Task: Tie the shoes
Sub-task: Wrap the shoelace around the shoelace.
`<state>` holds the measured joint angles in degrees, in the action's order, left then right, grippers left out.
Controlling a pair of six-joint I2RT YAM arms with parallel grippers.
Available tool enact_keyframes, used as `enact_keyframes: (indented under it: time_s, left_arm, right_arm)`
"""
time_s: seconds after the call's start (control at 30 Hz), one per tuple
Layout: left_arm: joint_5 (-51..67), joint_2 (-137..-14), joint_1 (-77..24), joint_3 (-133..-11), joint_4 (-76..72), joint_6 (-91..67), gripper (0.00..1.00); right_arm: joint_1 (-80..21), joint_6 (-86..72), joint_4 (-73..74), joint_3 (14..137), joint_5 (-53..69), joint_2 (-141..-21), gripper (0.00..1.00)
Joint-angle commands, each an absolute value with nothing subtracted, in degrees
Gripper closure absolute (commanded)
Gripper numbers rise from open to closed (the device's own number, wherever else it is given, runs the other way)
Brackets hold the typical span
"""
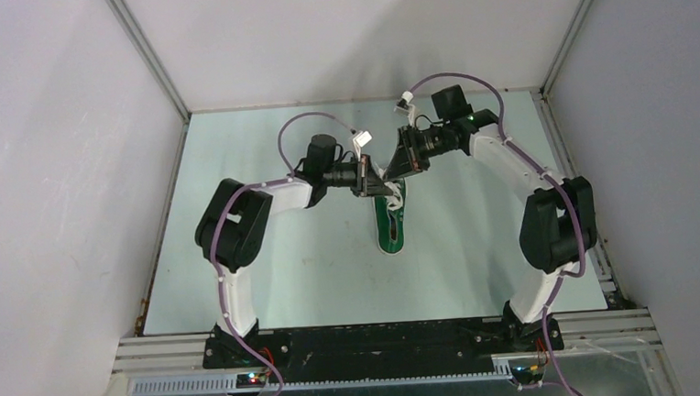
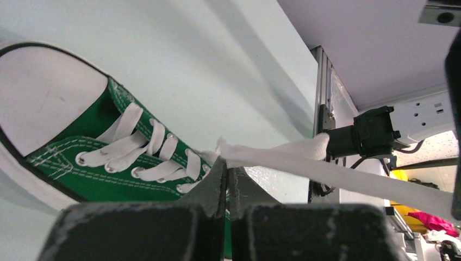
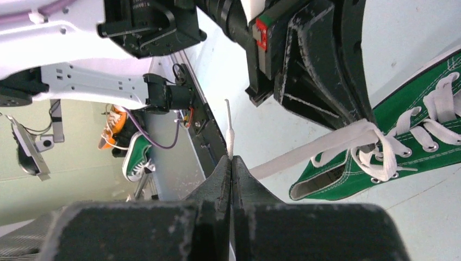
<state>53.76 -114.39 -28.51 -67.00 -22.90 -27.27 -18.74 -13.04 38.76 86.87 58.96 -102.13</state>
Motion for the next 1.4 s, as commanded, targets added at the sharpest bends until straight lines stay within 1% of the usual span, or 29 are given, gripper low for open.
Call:
enact_keyframes:
  time_s: [0.0, 0.2, 0.43, 0.6, 0.73, 0.8, 0.93, 1.13, 1.37]
  left_arm:
    - [54.1, -113.4, -28.1, -69.6, -20.7, -23.8, 1.00]
    - [56.5, -113.2, -28.1, -70.4, -21.0, -23.4, 1.00]
    - [50.9, -110.5, -28.1, -68.8, -20.0, -21.4, 1.00]
    - [48.3, -111.0, -28.1, -70.2, -17.4, -20.0, 1.00]
    - [49.5, -111.3, -28.1, -70.5, -18.0, -20.0, 1.00]
    - [52.2, -111.4, -28.1, -70.5, -19.5, -21.0, 1.00]
    - [52.8, -110.7, -28.1, -70.2, -19.4, -20.8, 1.00]
    - [49.7, -109.2, -28.2, -67.7, -19.9, -18.1, 1.00]
    - [49.6, -108.4, -28.7, -67.0, -21.1, -16.1, 1.00]
  right_arm:
    - [-19.8, -7.3, 41.9, 85.6, 58.7, -98.3, 1.00]
    - [-19.8, -6.5, 40.8, 84.1, 56.5, -98.8, 1.00]
    - [-18.1, -8.3, 40.3, 87.9, 57.9, -99.4, 1.00]
    - [-17.1, -8.9, 41.2, 88.8, 58.2, -98.1, 1.00]
    - [-16.6, -8.5, 41.0, 88.0, 55.9, -97.7, 1.00]
    - [-16.7, -8.3, 40.7, 87.4, 54.2, -97.9, 1.00]
    - [-16.4, -7.8, 39.8, 87.6, 51.7, -100.1, 1.00]
    - [-15.5, -8.3, 40.0, 93.9, 47.7, -104.0, 1.00]
    - [-15.7, -13.8, 37.3, 101.3, 45.9, -108.5, 1.00]
